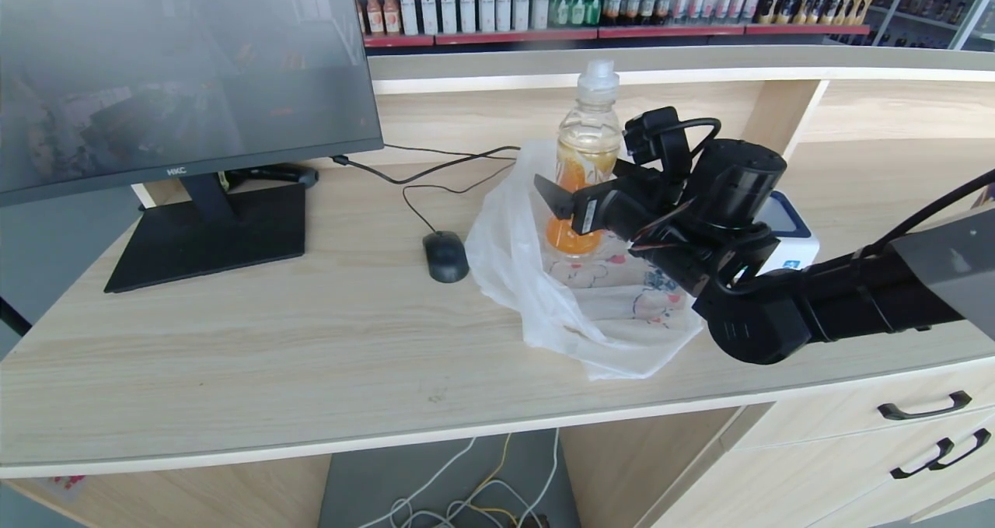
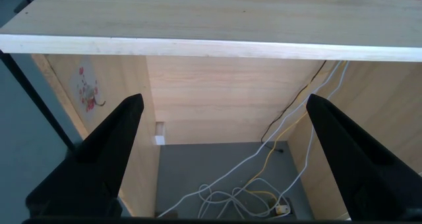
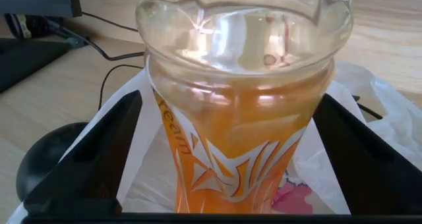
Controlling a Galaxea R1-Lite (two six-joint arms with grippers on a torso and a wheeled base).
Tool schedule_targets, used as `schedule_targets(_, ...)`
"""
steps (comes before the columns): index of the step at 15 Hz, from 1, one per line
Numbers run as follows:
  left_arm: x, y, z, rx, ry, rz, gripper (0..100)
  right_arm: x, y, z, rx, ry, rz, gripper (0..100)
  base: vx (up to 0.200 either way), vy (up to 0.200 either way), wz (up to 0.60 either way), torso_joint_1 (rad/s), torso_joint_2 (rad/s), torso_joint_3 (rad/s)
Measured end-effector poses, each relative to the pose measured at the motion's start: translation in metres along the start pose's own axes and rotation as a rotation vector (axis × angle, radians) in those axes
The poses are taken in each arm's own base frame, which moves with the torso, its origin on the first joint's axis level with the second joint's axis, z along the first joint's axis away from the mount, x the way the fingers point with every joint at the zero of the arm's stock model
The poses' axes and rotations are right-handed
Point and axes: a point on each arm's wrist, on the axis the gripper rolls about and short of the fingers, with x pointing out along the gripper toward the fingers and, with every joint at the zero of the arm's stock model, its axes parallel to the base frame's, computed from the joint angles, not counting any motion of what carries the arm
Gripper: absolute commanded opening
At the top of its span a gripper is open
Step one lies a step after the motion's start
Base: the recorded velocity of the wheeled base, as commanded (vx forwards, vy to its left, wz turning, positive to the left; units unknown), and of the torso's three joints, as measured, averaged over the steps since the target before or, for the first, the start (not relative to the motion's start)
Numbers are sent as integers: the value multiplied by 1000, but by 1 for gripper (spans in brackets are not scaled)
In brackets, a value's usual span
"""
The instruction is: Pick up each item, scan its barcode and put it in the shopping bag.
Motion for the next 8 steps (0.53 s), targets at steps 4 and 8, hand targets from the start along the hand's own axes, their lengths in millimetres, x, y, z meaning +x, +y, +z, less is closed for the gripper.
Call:
schedule_targets(4, 0, 0, 0, 0, 0, 0, 100, -9, -2, 3, -2, -35, -6, 100, 0, 0, 0, 0, 0, 0)
schedule_targets(8, 0, 0, 0, 0, 0, 0, 100, -35, -4, 14, -3, -83, -17, 100, 0, 0, 0, 0, 0, 0)
